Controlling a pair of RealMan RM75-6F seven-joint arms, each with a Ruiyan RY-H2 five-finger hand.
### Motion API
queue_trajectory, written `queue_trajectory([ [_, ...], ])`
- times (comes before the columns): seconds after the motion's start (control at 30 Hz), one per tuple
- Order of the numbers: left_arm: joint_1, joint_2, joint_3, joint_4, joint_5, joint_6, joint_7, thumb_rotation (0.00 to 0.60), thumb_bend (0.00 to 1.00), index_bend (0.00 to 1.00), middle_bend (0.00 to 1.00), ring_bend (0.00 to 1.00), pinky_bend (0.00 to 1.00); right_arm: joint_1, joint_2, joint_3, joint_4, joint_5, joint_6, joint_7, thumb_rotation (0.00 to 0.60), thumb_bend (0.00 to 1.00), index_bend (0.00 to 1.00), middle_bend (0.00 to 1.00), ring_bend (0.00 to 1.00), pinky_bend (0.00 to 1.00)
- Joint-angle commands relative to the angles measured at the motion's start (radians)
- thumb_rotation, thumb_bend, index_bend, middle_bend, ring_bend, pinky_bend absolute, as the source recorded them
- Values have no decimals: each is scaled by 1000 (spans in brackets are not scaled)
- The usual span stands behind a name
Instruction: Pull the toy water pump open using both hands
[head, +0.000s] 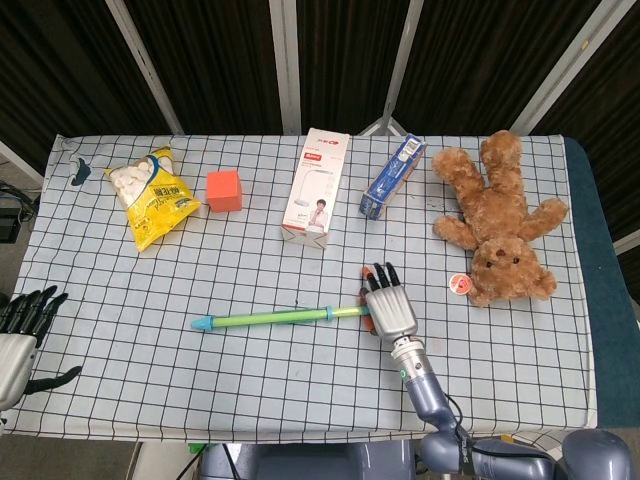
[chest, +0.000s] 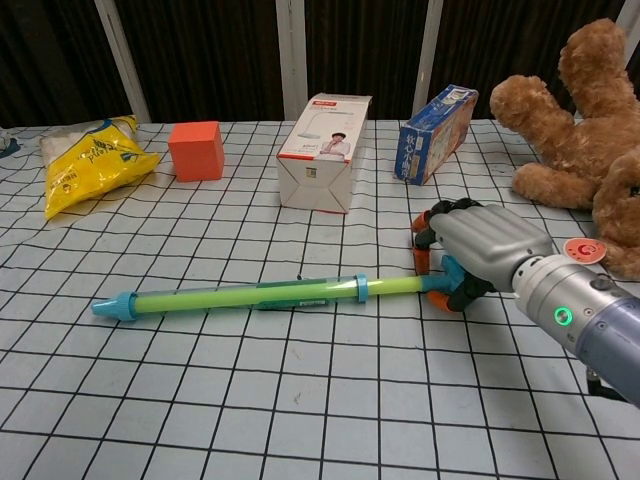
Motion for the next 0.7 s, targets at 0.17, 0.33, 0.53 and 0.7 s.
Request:
queue_trajectory([
  [0.17,1,-4,1,1,11,9,-1,600,37,0,0,0,0,-2,15,-8,-22,-2,25,-4,600,424,598,232,21,0],
  [0.33,3,-5,2,1,14,14,1,600,38,0,0,0,0,-13,47,-20,-58,-9,49,-1,600,428,613,241,21,0],
  [0.53,1,-6,4,-3,19,10,6,600,43,0,0,0,0,-43,120,-38,-124,-20,83,15,600,430,623,241,21,0],
  [0.7,-7,-6,6,-16,18,-7,22,600,68,0,0,0,0,-74,190,-59,-181,-22,96,47,600,430,624,241,21,0],
])
